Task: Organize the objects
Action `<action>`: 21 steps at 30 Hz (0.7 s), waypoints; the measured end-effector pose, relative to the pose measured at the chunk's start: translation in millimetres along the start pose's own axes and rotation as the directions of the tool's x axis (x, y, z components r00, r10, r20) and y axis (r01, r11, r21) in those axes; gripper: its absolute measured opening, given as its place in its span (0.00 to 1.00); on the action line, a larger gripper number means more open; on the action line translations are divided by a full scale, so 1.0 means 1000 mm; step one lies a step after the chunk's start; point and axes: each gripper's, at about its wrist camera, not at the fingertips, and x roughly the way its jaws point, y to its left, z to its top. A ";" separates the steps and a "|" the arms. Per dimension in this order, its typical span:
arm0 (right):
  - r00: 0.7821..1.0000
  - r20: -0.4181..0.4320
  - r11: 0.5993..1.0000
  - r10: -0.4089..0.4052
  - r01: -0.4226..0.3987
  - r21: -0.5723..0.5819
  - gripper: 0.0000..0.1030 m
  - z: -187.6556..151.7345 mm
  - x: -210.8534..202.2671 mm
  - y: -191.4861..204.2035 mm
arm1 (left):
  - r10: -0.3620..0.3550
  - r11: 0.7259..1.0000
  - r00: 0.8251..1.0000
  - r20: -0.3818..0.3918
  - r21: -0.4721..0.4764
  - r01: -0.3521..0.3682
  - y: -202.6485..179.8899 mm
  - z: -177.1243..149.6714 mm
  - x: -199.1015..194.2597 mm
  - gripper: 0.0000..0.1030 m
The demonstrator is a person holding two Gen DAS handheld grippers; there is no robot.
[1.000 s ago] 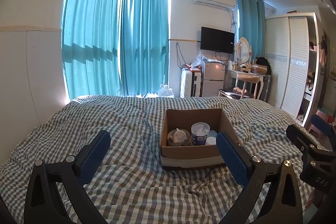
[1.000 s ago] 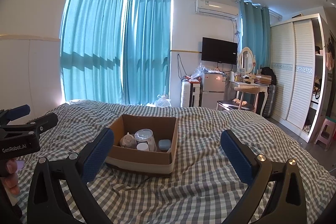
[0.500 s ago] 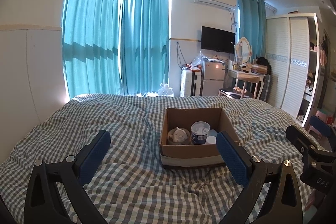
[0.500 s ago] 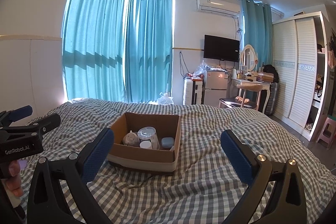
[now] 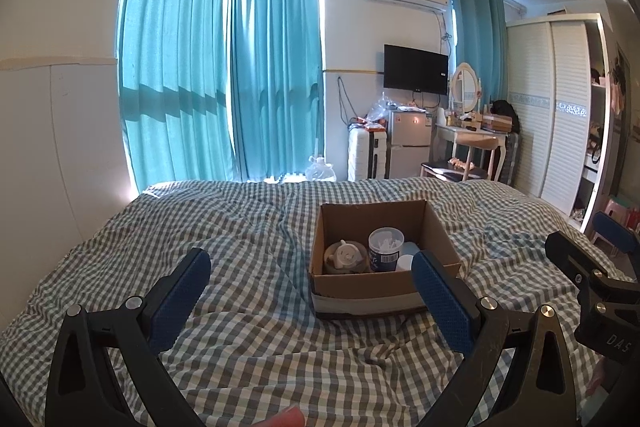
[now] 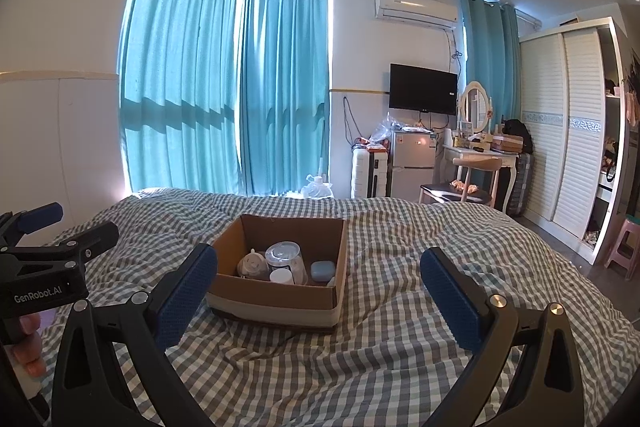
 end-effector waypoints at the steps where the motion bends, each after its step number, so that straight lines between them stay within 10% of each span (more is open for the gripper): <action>1: 1.000 -0.002 1.000 0.001 -0.001 -0.001 0.99 0.000 0.000 0.000 | 0.003 1.000 1.000 0.003 -0.003 -0.003 0.000 -0.001 -0.001 1.00; 21: 1.000 -0.021 1.000 0.002 -0.002 -0.005 0.99 -0.006 0.005 0.003 | -0.015 1.000 1.000 -0.016 0.002 0.015 0.000 -0.005 0.002 1.00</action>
